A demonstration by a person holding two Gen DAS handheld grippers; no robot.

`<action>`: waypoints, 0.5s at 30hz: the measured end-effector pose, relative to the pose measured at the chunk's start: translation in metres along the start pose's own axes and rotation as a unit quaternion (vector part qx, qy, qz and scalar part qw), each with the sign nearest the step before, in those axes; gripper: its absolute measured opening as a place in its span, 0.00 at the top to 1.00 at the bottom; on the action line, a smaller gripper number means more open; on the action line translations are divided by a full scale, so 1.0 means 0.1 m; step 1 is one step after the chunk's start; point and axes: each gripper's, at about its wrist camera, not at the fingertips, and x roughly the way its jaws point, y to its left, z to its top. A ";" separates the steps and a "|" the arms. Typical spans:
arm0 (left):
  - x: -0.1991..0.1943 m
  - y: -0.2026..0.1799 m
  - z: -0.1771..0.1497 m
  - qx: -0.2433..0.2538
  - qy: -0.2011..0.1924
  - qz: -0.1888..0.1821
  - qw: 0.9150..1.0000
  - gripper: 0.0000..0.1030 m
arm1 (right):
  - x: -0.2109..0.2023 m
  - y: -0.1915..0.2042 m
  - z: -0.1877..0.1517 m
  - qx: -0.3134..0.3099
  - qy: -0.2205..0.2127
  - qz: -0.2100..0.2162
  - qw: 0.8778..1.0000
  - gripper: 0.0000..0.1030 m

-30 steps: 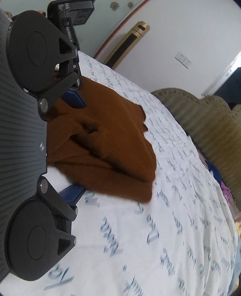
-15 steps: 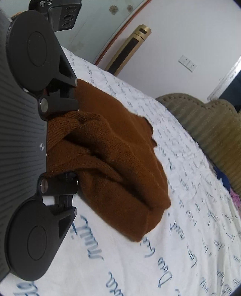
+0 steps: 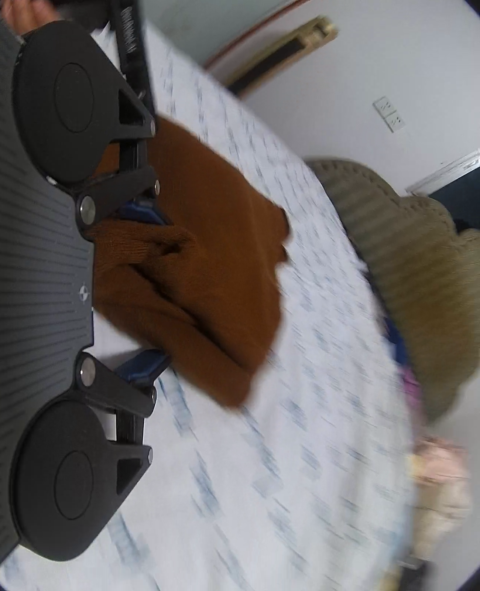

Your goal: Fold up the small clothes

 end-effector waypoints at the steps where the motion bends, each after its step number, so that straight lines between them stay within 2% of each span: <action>1: 0.01 -0.03 -0.01 0.008 0.000 0.011 1.000 0.32 | -0.09 0.05 0.00 -0.018 -0.021 -0.023 0.999 0.31; 4: 0.07 -0.13 -0.07 0.029 0.003 0.046 0.999 0.32 | -0.28 0.27 -0.01 -0.082 -0.068 -0.063 0.992 0.31; 6: 0.07 -0.17 -0.09 0.035 -0.003 0.060 0.998 0.32 | -0.29 0.45 -0.05 -0.127 -0.076 -0.063 0.987 0.30; 8: 0.04 -0.19 -0.12 0.033 -0.009 0.066 0.997 0.31 | -0.22 0.59 -0.08 -0.157 -0.068 -0.049 0.984 0.27; 12: 0.03 -0.23 -0.19 0.040 -0.014 0.079 0.996 0.30 | -0.01 0.69 -0.19 -0.163 -0.035 -0.021 0.986 0.27; 15: 0.02 -0.24 -0.22 0.043 -0.016 0.082 0.996 0.30 | 0.12 0.74 -0.27 -0.180 -0.024 -0.066 0.981 0.27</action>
